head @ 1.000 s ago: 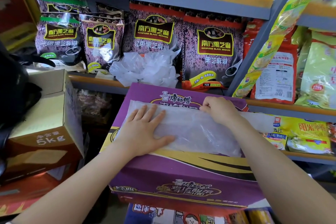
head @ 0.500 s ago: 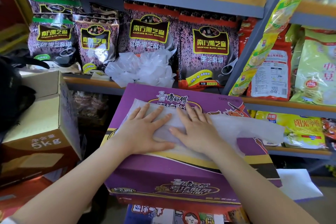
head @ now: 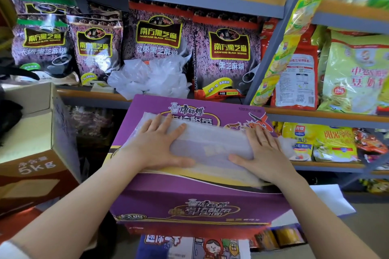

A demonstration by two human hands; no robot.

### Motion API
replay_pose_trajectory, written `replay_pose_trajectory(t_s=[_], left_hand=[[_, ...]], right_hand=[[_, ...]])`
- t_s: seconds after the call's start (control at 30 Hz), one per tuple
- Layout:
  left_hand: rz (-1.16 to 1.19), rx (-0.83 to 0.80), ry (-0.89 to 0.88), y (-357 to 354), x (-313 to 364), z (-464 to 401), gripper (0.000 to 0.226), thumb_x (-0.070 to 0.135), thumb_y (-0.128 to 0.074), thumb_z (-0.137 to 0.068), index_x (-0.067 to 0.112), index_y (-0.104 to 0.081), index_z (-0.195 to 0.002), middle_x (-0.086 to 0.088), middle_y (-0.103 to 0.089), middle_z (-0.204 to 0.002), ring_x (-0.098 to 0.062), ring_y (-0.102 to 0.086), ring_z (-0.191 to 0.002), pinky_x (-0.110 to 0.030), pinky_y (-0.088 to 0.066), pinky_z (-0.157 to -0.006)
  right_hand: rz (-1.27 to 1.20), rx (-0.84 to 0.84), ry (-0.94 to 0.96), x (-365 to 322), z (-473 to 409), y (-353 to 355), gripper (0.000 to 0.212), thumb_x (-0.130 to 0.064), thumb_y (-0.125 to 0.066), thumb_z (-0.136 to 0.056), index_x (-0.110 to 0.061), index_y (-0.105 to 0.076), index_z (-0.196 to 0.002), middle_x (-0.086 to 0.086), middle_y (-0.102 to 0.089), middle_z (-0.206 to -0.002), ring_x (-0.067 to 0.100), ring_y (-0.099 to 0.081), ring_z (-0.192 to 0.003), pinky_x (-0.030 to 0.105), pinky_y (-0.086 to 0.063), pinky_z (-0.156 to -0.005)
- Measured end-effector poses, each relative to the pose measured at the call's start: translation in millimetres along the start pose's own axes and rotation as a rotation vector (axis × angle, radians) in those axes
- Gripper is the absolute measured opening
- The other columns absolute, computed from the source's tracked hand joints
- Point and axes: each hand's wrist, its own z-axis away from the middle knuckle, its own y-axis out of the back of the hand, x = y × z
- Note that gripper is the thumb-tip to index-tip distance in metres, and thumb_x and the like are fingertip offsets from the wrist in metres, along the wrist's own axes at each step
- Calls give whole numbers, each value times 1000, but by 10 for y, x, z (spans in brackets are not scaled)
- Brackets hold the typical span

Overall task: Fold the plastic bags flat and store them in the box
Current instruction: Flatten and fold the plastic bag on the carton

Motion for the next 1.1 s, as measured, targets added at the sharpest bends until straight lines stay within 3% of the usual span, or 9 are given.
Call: replay_pose_trajectory(t_s=[0.13, 0.3, 0.43, 0.53, 0.67, 0.83, 0.97, 1.03, 1.1], left_hand=[[-24, 164, -41, 28, 467, -97, 130, 95, 9, -47, 14, -20, -145, -2, 6, -157, -20, 10, -143, -40, 3, -117], [5, 104, -156, -191, 1151, -330, 116, 89, -15, -59, 17, -4, -148, -5, 6, -157, -21, 8, -144, -39, 6, -116], [-28, 93, -131, -227, 1130, -377, 124, 97, -17, -51, 22, 5, -148, -4, 13, -156, -23, 13, -143, -40, 8, -116], [-42, 79, -146, -214, 1067, -357, 142, 100, 7, -26, 26, 7, -147, -2, 15, -156, -22, 14, -143, -40, 7, -115], [-23, 87, -167, -203, 1034, -329, 141, 100, 5, -25, 30, 7, -147, 1, 15, -155, -20, 15, -143, -38, 9, -114], [14, 74, -271, -160, 916, -318, 131, 102, -7, -31, 38, 0, -145, 13, 15, -152, -10, 12, -142, -29, 11, -112], [96, 294, -461, -140, 982, -194, 84, 72, -45, -72, 30, -26, -143, -1, -23, -151, -20, -22, -139, -40, -13, -114], [75, 412, -528, -147, 1131, -85, 60, 49, -44, -83, 19, -44, -135, -11, -43, -142, -28, -42, -129, -47, -28, -108], [119, 357, -468, -129, 1325, 46, 71, 63, -33, -84, 19, -38, -140, -6, -40, -145, -23, -41, -131, -35, -27, -110]], right_hand=[[-14, 8, -41, 95, 59, 5, 131, -101, -7, -42, -26, 5, -149, 2, 10, -159, 20, 8, -146, 41, 0, -119], [-57, 45, -44, 126, 39, -46, 102, -79, -29, -77, -15, 4, -150, 8, 8, -158, 22, 8, -146, 37, 3, -119], [-32, 36, -51, 427, 39, -7, 75, -58, -22, -94, -15, 3, -150, 5, 6, -159, 19, 5, -146, 35, 5, -117], [-230, -7, -115, 746, 31, 31, 62, -49, -24, -98, -21, -6, -150, 2, -6, -159, 20, -4, -146, 40, 1, -117], [-925, -77, -145, 917, 32, 68, 51, -37, -40, -98, -21, -29, -145, 1, -34, -147, 20, -38, -130, 31, -35, -99], [-916, 6, -7, 962, -40, 168, 23, -28, -59, -90, -21, -58, -112, 5, -64, -100, 21, -60, -96, 32, -46, -81], [-975, -137, 50, 1019, 83, 331, 32, -28, -66, -84, -25, -56, -114, 5, -60, -97, 19, -58, -87, 28, -44, -71], [-1033, -267, 59, 1054, 176, 401, 44, -24, -68, -77, -24, -52, -117, 5, -59, -91, 18, -58, -77, 24, -44, -58], [-1072, -287, 107, 1069, 267, 443, 34, -9, -58, -82, -23, -51, -112, 5, -57, -83, 14, -55, -65, 20, -41, -47]])
